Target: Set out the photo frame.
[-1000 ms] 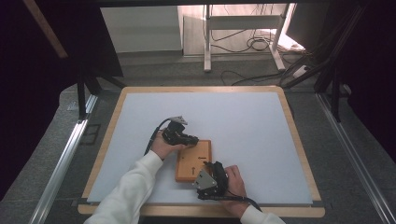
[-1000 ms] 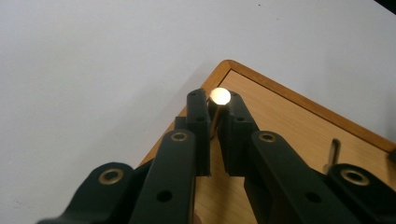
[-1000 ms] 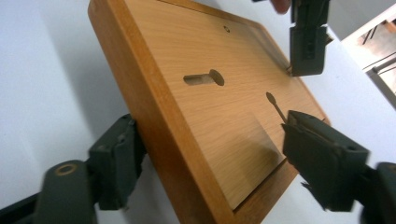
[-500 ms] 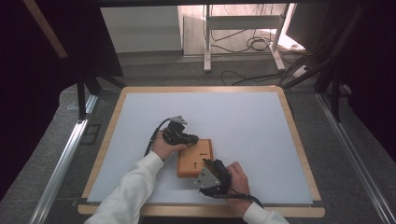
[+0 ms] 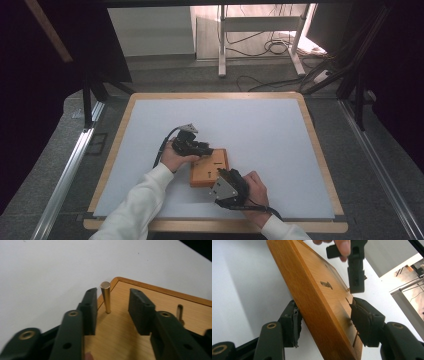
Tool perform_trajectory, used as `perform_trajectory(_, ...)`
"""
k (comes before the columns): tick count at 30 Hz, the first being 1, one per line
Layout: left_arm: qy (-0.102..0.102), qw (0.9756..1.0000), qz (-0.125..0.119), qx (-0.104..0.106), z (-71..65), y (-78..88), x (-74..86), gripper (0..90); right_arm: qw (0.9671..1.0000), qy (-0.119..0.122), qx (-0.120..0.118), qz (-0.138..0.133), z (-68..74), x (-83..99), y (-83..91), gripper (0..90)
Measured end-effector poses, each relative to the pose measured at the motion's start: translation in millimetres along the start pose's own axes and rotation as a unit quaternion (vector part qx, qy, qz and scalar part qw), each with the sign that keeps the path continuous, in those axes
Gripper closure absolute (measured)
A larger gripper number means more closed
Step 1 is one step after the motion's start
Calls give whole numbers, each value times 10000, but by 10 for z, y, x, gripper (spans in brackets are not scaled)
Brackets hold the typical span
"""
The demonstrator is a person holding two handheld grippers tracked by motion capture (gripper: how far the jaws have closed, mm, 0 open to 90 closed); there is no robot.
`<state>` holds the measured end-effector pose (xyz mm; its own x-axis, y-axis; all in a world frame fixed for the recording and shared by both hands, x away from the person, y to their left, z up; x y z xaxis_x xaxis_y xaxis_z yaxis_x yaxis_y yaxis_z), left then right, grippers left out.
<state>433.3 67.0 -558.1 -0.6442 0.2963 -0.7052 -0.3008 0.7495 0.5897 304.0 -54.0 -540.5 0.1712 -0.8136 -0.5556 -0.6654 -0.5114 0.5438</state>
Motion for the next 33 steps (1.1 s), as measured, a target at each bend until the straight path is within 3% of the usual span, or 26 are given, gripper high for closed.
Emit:
perform_trajectory(7, 14, 9991, -281, -313, 43, 256, 94, 483, 10000, 23, -11, 11, 2, 6, 0, 432)
perform_trajectory(13, -96, 9982, -267, -536, 7, 414, 205, 442, 10000, 28, -12, 10, 1, 9, 0, 432)
perform_trajectory(21, -140, 9966, -456, -677, -46, 568, 394, 391, 10000, 25, -11, 13, -2, 14, -1, 432)
perform_trajectory(33, -165, 9965, -468, -671, -108, 807, 637, 378, 10000, 32, -4, 20, -2, 17, -7, 431)
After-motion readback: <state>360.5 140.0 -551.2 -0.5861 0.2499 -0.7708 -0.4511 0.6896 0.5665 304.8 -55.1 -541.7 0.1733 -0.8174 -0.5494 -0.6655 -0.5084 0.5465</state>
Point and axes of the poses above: each handheld gripper's, and its own axes: y roughly backward along the jaws, x roughly out of its underside, z roughly to its left, the point moved 7 cm from there along -y, roughly forward along the jaws, and after that the axes turned 7 degrees about y, right-handed, at the moved point
